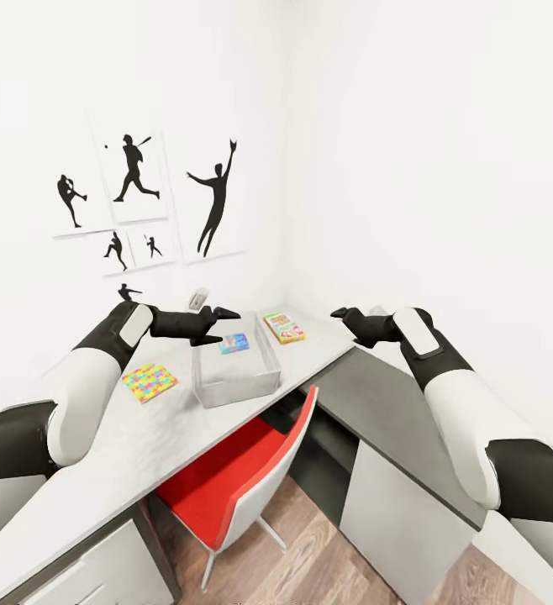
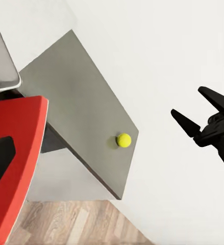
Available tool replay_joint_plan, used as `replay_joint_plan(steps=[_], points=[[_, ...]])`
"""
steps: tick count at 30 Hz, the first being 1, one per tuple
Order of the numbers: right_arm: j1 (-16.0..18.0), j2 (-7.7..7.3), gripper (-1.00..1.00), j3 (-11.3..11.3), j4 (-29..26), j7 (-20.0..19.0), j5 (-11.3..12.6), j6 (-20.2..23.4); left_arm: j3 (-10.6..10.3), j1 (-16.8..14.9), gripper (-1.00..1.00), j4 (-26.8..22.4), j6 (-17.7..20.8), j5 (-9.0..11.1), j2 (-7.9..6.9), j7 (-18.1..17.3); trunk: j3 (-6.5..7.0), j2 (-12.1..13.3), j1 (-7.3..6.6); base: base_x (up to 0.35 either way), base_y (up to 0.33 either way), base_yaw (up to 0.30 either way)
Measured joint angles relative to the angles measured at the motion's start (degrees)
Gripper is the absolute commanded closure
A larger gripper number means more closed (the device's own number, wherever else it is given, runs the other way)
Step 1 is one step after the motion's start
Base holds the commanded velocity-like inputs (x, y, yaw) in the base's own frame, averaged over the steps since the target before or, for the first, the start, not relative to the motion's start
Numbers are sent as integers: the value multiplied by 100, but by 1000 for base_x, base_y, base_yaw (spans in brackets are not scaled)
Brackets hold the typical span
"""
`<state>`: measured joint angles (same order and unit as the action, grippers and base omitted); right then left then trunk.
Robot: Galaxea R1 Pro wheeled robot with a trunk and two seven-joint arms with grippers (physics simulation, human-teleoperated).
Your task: Put all the toys in the child's room - the three board games (two on the bed and one on the table), the two jigsaw puzzles on the table, and the tennis ball on the table - inside the toy box on the table in the child's room.
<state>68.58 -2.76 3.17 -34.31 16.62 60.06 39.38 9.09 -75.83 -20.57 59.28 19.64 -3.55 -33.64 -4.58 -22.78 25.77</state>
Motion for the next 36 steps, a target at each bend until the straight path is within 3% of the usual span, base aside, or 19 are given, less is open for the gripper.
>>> replay_joint_plan(steps=[20,36], points=[[1,-2,-100,-5,1,1,0,-1,-1,34,-100,0,-5,0,-33,3,33,-1,0,-248,144,-159],[-76,-3,-100,-22,1,-4,9,-1,-1,49,-100,0,-9,0,-43,-4,35,-1,-2,-39,6,-278]])
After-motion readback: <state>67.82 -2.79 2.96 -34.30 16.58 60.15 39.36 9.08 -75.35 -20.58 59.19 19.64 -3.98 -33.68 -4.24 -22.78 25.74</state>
